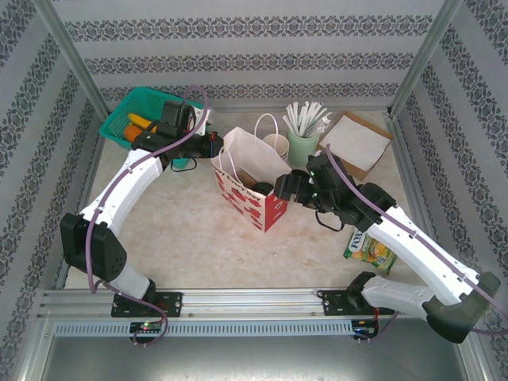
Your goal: Pack the takeout coffee
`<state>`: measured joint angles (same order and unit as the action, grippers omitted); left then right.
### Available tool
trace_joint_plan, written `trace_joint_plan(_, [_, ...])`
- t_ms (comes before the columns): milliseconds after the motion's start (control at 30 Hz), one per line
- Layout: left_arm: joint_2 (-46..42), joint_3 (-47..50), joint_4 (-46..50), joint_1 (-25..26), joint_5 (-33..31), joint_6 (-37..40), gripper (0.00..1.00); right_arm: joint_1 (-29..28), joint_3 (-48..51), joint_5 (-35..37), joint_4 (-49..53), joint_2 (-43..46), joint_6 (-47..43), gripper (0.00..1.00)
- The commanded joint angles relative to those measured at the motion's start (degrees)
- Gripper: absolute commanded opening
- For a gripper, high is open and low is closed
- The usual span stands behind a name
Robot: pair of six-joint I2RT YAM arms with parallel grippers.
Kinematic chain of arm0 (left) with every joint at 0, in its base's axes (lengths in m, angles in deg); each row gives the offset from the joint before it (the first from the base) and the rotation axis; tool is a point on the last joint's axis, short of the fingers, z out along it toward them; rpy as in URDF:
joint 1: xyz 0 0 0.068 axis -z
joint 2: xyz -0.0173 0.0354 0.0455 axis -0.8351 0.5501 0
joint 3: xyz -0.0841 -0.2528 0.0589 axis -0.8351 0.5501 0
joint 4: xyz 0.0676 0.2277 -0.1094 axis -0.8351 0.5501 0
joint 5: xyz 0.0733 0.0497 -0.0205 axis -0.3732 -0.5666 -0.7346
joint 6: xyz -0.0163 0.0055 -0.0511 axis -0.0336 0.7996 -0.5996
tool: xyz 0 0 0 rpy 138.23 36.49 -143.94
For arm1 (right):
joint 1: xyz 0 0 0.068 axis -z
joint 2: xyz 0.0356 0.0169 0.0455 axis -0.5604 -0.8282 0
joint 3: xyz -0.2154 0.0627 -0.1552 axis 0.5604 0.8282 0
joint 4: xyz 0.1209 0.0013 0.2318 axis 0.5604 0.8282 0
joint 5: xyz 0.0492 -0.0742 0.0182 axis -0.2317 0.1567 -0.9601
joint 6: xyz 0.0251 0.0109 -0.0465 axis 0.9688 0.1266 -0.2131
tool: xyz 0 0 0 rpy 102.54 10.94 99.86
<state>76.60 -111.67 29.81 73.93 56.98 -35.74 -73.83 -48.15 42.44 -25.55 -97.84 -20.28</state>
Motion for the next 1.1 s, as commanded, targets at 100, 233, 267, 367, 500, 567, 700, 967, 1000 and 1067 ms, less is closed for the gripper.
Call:
trace_joint_plan(100, [-0.06,0.04,-2.33,0.55,-0.42,-1.74,0.0,-1.91,-1.15,3.82,-1.72,-2.15,1.04,0.89])
trace_joint_plan(233, [-0.07,-0.53,-1.98,0.59,-0.51,-1.8,0.0,-2.01,-0.92,4.78,-3.6,-3.26,1.25,0.81])
trace_joint_plan(267, [-0.14,-0.59,-1.81,0.54,-0.61,-1.71,0.0,-2.06,-1.22,5.18,-3.35,-3.75,1.21,0.78])
trace_joint_plan(367, [-0.27,-0.69,-1.5,0.54,-0.69,-1.86,0.01,-2.03,-2.39,5.81,-3.01,-4.96,0.82,0.67])
trace_joint_plan(500, [-0.58,-0.35,-1.85,0.59,-0.52,-2.69,0.05,-1.79,-4.31,5.21,-3.82,-6.18,-0.98,0.61])
trace_joint_plan(567, [-0.87,-0.13,-2.42,0.57,-0.46,-3.53,0.1,-1.66,-5.72,5.15,-4.15,-6.94,-2.13,0.55])
trace_joint_plan(700, [-2.38,0.82,-4.25,0.59,-0.35,-5.5,0.2,-1.24,-7.15,4.71,-5.25,-8.28,-3.73,0.45])
trace_joint_plan(967, [-5.84,3.22,-6.03,0.61,-3.5,-7.37,0.55,-0.17,-9.18,4.32,-5.88,-10.43,-6.0,0.26])
trace_joint_plan(1000, [-6.43,3.72,-6.29,0.47,-4.12,-7.63,0.63,0.1,-9.65,4.27,-5.41,-10.79,-6.64,0.24])
trace_joint_plan(1067, [-7.74,4.6,-6.79,0.51,-5.97,-8.38,0.76,0.89,-11.07,3.5,-4.52,-11.67,-8.7,0.18])
